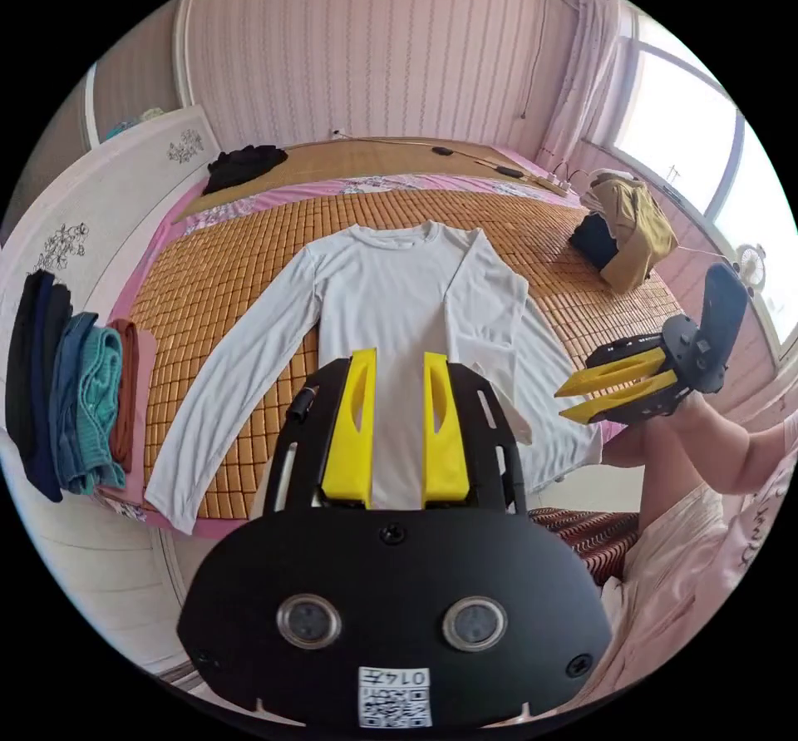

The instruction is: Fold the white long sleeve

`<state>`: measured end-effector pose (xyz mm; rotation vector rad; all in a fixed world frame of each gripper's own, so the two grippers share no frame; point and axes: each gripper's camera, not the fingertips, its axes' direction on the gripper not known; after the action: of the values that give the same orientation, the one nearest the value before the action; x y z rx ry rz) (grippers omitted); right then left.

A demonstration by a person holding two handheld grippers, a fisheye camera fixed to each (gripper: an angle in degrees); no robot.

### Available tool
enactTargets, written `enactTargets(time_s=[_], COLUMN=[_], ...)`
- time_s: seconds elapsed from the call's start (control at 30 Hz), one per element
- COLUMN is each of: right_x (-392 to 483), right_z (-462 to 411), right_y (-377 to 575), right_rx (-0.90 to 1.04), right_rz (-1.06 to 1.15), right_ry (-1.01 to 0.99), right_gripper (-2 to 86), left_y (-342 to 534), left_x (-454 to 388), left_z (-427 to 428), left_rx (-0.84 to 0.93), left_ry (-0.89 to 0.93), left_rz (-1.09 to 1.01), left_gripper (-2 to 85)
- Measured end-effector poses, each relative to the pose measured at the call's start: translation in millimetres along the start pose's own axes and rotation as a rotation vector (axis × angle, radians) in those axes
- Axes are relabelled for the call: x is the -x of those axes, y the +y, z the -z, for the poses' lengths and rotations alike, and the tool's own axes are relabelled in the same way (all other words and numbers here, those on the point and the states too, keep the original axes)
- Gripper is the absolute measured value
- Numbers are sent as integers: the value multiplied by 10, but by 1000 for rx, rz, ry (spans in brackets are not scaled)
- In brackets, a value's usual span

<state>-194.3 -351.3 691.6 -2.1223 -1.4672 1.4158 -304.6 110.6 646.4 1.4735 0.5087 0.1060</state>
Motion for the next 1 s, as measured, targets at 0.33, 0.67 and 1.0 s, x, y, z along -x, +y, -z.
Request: enactTargets(time_s=[0.33, 0.67, 1.0], right_x=[437, 786, 1123], right_z=[-559, -839, -668], right_y=[-637, -1899, -2637], right_rx=[230, 268, 254], right_rz=[-58, -69, -50], right_ry=[71, 176, 77], right_gripper=[71, 34, 43], left_y=[660, 374, 539], left_x=[739, 964, 1616], left_z=[44, -105, 556], left_rx=[62, 247, 201], left_ry=[172, 69, 141], left_rz=[96, -50, 37], left_gripper=[85, 4, -5])
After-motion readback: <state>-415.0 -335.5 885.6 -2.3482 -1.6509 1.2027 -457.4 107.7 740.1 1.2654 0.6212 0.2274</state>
